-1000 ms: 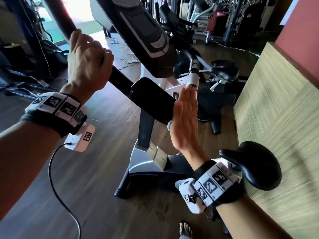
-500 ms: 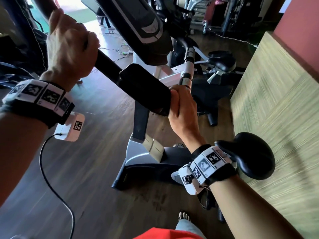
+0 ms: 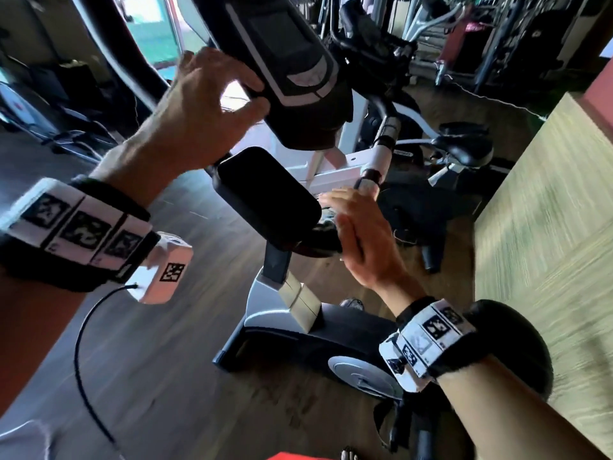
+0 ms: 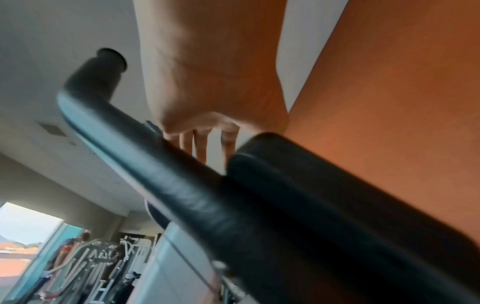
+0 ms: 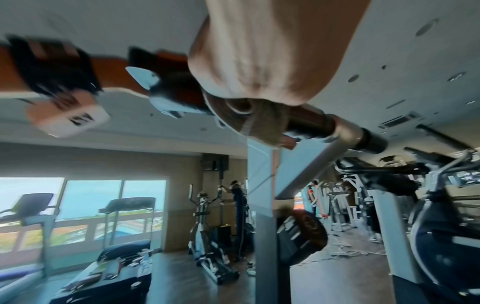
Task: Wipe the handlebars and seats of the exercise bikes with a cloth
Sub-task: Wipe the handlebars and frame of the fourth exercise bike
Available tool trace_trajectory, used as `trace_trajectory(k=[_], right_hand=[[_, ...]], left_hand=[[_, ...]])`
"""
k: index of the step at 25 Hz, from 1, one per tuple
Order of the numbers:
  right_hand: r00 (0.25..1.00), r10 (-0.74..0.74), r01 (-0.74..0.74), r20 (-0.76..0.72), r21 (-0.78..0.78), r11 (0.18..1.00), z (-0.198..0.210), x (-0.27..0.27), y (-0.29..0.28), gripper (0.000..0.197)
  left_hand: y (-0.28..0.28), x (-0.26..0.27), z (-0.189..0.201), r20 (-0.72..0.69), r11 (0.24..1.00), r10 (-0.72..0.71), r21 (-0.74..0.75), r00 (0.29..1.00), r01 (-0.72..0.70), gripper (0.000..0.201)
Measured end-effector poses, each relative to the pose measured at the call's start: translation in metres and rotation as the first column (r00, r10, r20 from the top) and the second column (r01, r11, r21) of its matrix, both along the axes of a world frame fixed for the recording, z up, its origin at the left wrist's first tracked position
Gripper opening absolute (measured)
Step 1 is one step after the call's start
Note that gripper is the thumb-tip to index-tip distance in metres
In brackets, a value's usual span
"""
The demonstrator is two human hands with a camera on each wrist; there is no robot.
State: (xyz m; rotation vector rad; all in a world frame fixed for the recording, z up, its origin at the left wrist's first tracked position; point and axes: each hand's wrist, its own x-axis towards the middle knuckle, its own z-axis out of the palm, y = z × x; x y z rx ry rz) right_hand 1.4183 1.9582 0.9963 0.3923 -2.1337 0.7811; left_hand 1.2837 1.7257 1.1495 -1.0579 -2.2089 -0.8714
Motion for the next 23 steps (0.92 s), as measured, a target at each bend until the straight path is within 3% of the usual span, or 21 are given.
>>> trace_trajectory(k=[2,5,8,10,13,18,21,23], right_hand=[[0.997,0.080,-0.080,-0.007,0.019,0.997,0.002,-0.016,0.017,0.039],[0.997,0.073,-0.073,0.014,-0.042,0.996,0.008,-0.025,0.022,0.039],[0.985,0.171,-0.167,-0.023,0.106,0.980,0.001,-0.016,0.019,0.036],[0.965,0.261,-0.263,0.035,0.137,0.955,0.009,-0.031,0.042,0.036],[0.974,0.216,-0.217,0.063,0.018,0.976,0.018,-0.052,0.054,0.037],[0.934,0.358,-0.354,0.019,0.200,0.914,0.008,-0.051,0.060,0.036],[0.969,0.247,-0.247,0.016,0.048,0.968,0.009,-0.070,0.070,0.038],[0.971,0.236,-0.234,-0.035,0.070,0.970,-0.003,-0.059,0.057,0.039]], left_hand=[[0.019,0.018,-0.008,0.092,0.984,0.001,-0.175,0.996,0.016,0.045],[0.031,0.029,-0.010,0.169,0.903,0.142,-0.426,0.975,-0.057,0.062],[0.031,0.027,-0.004,0.165,0.811,0.256,-0.573,0.953,-0.118,0.078],[0.030,0.026,-0.004,0.174,0.754,0.321,-0.642,0.931,-0.140,0.079],[0.031,0.028,-0.003,0.175,0.710,0.390,-0.682,0.904,-0.175,0.080],[0.047,0.036,-0.002,0.158,0.679,0.466,-0.695,0.871,-0.237,0.082],[0.050,0.043,-0.005,0.123,0.687,0.481,-0.668,0.868,-0.286,0.079],[0.049,0.045,-0.007,0.102,0.695,0.483,-0.649,0.870,-0.309,0.077]])
